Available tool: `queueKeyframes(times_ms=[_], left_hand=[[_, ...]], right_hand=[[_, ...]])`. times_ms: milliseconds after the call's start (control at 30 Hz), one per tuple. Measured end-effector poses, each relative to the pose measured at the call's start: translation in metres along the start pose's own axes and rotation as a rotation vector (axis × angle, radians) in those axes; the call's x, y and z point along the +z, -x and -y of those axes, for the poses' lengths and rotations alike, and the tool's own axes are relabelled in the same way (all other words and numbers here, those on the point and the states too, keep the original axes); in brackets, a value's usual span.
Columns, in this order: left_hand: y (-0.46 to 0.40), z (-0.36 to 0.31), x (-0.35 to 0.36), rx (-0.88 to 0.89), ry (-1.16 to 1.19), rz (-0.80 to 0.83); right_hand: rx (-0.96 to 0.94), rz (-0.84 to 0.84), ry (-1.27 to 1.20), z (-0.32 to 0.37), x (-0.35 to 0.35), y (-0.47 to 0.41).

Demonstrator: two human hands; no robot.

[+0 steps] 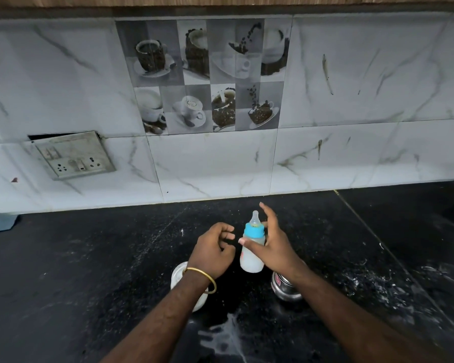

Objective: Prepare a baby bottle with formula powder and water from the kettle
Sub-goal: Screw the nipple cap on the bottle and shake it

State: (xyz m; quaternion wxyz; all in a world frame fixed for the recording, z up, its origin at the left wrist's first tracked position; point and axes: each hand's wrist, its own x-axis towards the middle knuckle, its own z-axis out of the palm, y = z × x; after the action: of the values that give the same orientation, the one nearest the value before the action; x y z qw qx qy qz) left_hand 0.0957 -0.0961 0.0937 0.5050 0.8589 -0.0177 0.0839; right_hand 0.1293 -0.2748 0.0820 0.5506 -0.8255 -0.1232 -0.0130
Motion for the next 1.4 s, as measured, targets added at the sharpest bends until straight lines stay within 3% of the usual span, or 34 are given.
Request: queueKeyframes(times_ms=[133,367,567,700,833,1400], left_hand=[[0.002,0.0,-0.001,-0.017,0.006,0.014],[0.007,0.01,0.01,-0.042,-0.013,0.182],[0.017,0.014,0.035,-0.102,0.142,0.09],[0.014,0.021,0.049,-0.212,0.178,-0.014],[0.006,0.036,0.057,-0.3,0.24,0.005],[-0.012,0.055,0.079,-0.325,0.002,0.13]], right_hand=[[0.043,-0.002,-0.007,-0.001,0.003,-0.003],[0.143,0.006,-0.058,0.002,0.005,-0.009],[0.198,-0.091,0.157,0.008,0.011,-0.017],[0.236,-0.01,0.261,0.005,0.013,-0.018],[0.23,0.093,0.249,0.005,0.003,-0.017],[0.253,0.157,0.548,-0.015,0.0,-0.024]])
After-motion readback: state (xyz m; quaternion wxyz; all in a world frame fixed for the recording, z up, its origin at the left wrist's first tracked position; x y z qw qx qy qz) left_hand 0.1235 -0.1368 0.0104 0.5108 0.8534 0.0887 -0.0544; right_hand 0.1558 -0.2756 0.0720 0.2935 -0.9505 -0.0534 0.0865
